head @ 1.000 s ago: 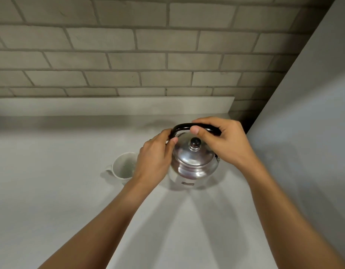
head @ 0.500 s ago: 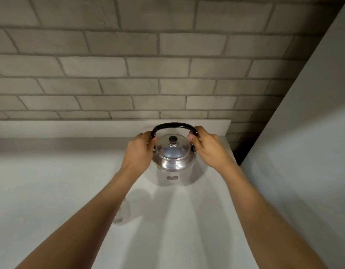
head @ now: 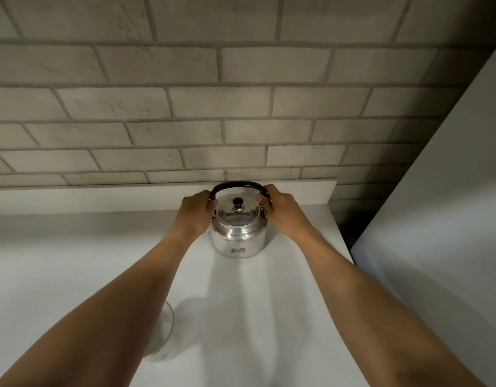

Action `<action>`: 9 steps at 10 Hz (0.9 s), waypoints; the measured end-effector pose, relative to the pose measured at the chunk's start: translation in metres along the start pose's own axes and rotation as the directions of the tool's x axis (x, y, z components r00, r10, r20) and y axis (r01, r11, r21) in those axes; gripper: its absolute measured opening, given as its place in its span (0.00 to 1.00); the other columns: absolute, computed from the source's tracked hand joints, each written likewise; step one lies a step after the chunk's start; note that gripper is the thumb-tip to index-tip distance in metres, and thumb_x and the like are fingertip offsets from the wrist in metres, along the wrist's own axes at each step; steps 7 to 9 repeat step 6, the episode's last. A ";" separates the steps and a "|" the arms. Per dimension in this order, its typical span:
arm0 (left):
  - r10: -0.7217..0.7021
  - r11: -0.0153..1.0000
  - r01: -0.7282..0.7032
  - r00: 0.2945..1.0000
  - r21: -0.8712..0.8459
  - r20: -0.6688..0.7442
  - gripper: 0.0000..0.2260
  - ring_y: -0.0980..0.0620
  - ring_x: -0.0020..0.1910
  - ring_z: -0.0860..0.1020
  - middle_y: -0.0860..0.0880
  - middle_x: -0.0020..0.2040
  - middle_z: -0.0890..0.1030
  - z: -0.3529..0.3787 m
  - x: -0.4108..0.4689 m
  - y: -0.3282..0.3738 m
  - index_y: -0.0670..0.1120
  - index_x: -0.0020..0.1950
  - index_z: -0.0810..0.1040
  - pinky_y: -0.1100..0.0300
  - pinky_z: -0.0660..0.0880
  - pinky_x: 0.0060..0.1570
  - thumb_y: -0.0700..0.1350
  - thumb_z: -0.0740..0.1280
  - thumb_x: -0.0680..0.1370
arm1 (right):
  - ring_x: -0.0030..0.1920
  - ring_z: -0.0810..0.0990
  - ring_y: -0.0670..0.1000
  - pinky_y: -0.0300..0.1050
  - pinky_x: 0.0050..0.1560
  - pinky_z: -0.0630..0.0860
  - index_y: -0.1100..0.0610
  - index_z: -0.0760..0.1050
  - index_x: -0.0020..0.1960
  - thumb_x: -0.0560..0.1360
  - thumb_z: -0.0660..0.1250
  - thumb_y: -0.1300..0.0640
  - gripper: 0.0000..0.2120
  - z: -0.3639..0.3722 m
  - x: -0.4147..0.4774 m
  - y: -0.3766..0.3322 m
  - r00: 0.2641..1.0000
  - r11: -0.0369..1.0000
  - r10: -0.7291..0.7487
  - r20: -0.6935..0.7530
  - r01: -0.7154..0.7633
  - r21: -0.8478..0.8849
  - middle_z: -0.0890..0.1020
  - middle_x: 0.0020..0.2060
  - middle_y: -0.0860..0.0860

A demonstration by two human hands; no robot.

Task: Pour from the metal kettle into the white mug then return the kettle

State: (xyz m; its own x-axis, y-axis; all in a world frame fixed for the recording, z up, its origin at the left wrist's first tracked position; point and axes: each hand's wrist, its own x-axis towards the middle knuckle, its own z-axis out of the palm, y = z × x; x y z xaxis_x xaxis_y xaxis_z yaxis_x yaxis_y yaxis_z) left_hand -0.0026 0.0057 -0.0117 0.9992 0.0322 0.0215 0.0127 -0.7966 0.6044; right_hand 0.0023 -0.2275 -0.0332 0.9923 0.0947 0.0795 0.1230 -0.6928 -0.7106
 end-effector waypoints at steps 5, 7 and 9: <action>0.021 0.985 -0.015 0.999 -0.171 0.035 0.10 0.49 0.45 0.81 0.43 0.57 0.85 0.003 0.014 -0.009 0.46 0.62 0.79 0.63 0.73 0.42 0.48 0.67 0.82 | 0.59 0.83 0.54 0.39 0.52 0.73 0.50 0.74 0.73 0.85 0.64 0.50 0.17 0.006 0.015 0.014 1.000 0.994 -0.013 -0.010 0.014 0.112 0.83 0.58 0.50; 0.001 0.984 0.016 0.995 -0.180 0.095 0.22 0.44 0.58 0.82 0.44 0.63 0.83 -0.003 0.010 -0.009 0.49 0.73 0.73 0.60 0.76 0.51 0.54 0.69 0.81 | 0.66 0.81 0.54 0.40 0.60 0.76 0.48 0.69 0.79 0.81 0.71 0.47 0.28 0.003 0.005 0.007 0.998 0.980 0.054 -0.011 -0.051 0.190 0.80 0.66 0.50; 0.001 0.984 0.016 0.995 -0.180 0.095 0.22 0.44 0.58 0.82 0.44 0.63 0.83 -0.003 0.010 -0.009 0.49 0.73 0.73 0.60 0.76 0.51 0.54 0.69 0.81 | 0.66 0.81 0.54 0.40 0.60 0.76 0.48 0.69 0.79 0.81 0.71 0.47 0.28 0.003 0.005 0.007 0.998 0.980 0.054 -0.011 -0.051 0.190 0.80 0.66 0.50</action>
